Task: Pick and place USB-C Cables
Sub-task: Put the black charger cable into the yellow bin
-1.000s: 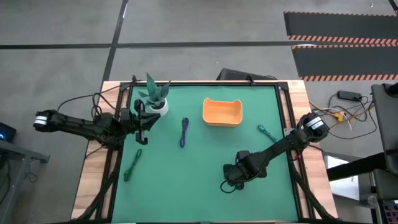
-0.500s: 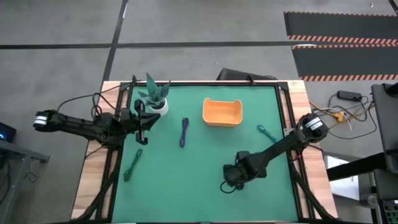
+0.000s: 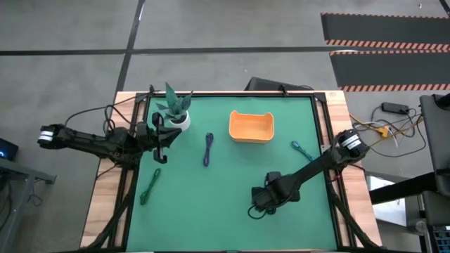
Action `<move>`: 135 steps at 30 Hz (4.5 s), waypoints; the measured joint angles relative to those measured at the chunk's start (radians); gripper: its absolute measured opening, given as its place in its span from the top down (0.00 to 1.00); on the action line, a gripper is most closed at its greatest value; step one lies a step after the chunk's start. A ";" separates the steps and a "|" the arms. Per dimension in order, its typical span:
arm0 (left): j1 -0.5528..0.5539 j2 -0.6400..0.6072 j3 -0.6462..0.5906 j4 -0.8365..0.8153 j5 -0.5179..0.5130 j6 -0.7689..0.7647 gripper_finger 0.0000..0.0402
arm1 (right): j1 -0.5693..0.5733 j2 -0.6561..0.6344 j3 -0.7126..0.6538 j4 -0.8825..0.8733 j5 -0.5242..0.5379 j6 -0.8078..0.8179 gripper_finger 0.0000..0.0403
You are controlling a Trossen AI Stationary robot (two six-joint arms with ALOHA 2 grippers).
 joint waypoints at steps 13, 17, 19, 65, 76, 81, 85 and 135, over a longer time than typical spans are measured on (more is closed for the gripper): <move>0.000 0.000 0.000 0.000 0.000 0.000 1.00 | 0.000 0.016 0.002 0.007 -0.002 -0.010 0.56; 0.000 0.000 0.000 0.000 0.000 0.000 1.00 | 0.000 0.016 0.002 0.007 -0.003 -0.010 0.65; 0.000 0.000 0.000 0.000 0.000 0.000 1.00 | 0.000 0.016 0.003 0.008 -0.003 -0.009 0.69; 0.000 0.021 0.000 -0.005 -0.004 -0.007 1.00 | -0.041 -0.122 0.120 -0.046 0.194 -0.504 0.77; 0.000 0.054 0.000 -0.012 -0.003 -0.008 1.00 | -0.210 -0.122 0.159 -0.002 0.296 -0.930 0.77; 0.000 0.081 0.000 -0.016 -0.004 0.010 1.00 | -0.326 -0.122 0.158 0.131 0.262 -1.178 0.77; 0.000 0.102 0.000 -0.014 -0.031 0.056 1.00 | -0.394 -0.124 0.158 0.266 0.213 -1.368 0.77; -0.003 0.091 0.005 -0.037 -0.101 0.077 1.00 | -0.780 -0.176 0.227 0.723 -0.045 -2.085 0.77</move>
